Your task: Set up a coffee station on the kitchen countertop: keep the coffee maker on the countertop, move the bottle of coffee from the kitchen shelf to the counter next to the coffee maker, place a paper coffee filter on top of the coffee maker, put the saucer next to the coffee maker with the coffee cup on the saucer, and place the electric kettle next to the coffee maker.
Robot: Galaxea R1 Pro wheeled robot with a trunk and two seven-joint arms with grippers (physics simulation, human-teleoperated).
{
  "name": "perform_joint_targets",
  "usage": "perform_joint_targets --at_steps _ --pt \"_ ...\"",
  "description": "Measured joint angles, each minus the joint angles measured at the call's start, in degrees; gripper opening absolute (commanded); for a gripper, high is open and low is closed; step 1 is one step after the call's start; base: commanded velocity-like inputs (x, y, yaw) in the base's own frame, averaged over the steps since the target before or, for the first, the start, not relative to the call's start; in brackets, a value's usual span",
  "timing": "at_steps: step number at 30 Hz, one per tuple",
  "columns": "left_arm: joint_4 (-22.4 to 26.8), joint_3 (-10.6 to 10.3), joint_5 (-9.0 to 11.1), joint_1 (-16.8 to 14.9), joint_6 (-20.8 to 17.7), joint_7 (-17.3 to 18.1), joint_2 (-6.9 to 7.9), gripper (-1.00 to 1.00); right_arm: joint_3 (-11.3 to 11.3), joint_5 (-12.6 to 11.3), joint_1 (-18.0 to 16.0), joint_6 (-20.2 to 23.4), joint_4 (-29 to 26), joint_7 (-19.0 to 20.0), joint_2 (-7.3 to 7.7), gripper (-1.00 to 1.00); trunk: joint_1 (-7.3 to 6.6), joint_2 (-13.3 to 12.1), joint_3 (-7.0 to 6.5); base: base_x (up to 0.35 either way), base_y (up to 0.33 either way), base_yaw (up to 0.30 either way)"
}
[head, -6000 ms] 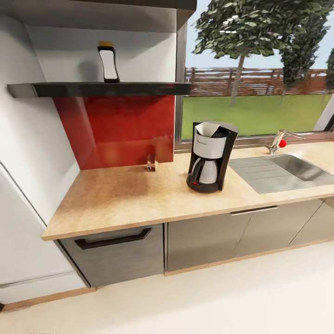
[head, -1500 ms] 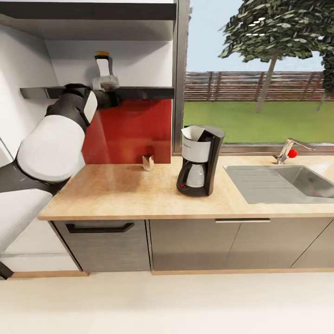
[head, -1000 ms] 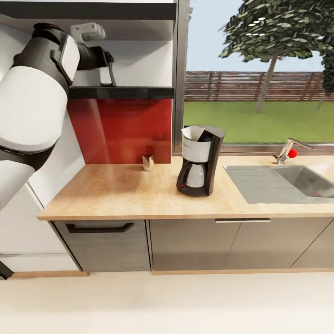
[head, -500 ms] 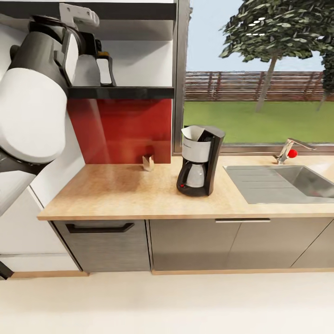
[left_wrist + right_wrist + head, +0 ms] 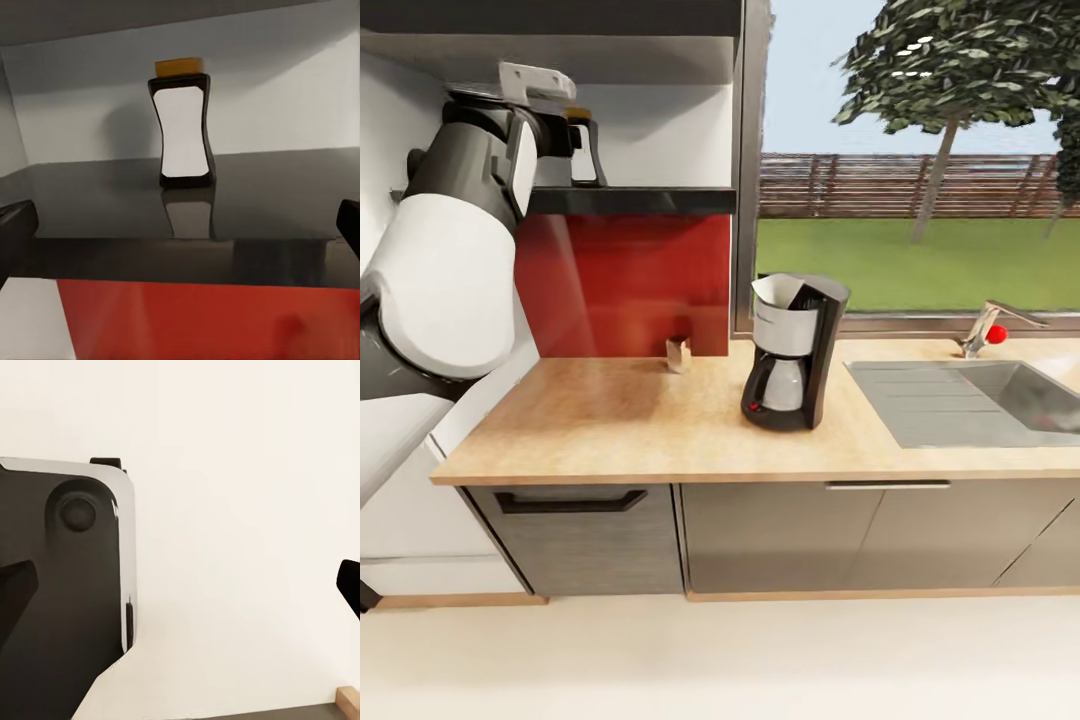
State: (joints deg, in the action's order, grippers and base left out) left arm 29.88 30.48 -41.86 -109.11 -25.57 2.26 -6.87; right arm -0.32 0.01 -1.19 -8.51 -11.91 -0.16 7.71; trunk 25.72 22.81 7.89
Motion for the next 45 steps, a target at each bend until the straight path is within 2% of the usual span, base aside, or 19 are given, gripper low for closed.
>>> perform_joint_targets --at_steps 7,15,18,25,36,45 --pt "0.3 0.2 0.1 2.2 0.6 0.0 0.09 1.00 0.1 0.0 0.0 0.0 0.1 0.0 0.00 1.00 0.00 0.0 0.00 0.309 0.000 0.000" --pt "0.6 0.3 0.1 2.6 1.1 -0.1 0.17 1.00 0.1 0.0 0.0 0.0 0.1 0.0 -0.06 1.00 0.00 0.0 0.00 0.289 0.000 0.000" --pt "2.7 0.3 0.2 2.6 1.1 -0.1 0.12 1.00 0.2 0.0 0.0 0.0 0.1 0.0 -0.07 1.00 0.00 0.0 0.00 0.252 0.000 0.000" --pt "4.4 0.1 3.1 2.6 1.1 -0.1 0.10 1.00 0.2 0.0 0.0 0.0 0.2 0.0 -0.07 1.00 0.03 0.0 -0.01 0.042 0.000 0.000" --pt "4.7 0.1 3.4 2.7 1.2 -0.1 0.10 1.00 0.2 0.0 0.0 0.0 0.2 0.0 -0.07 1.00 0.02 0.0 0.00 0.119 0.000 0.000" --pt "6.8 0.1 3.4 2.7 1.0 -0.1 0.08 1.00 0.1 0.0 0.0 0.0 0.2 0.0 -0.07 1.00 0.00 0.0 -0.01 0.050 0.030 0.000"
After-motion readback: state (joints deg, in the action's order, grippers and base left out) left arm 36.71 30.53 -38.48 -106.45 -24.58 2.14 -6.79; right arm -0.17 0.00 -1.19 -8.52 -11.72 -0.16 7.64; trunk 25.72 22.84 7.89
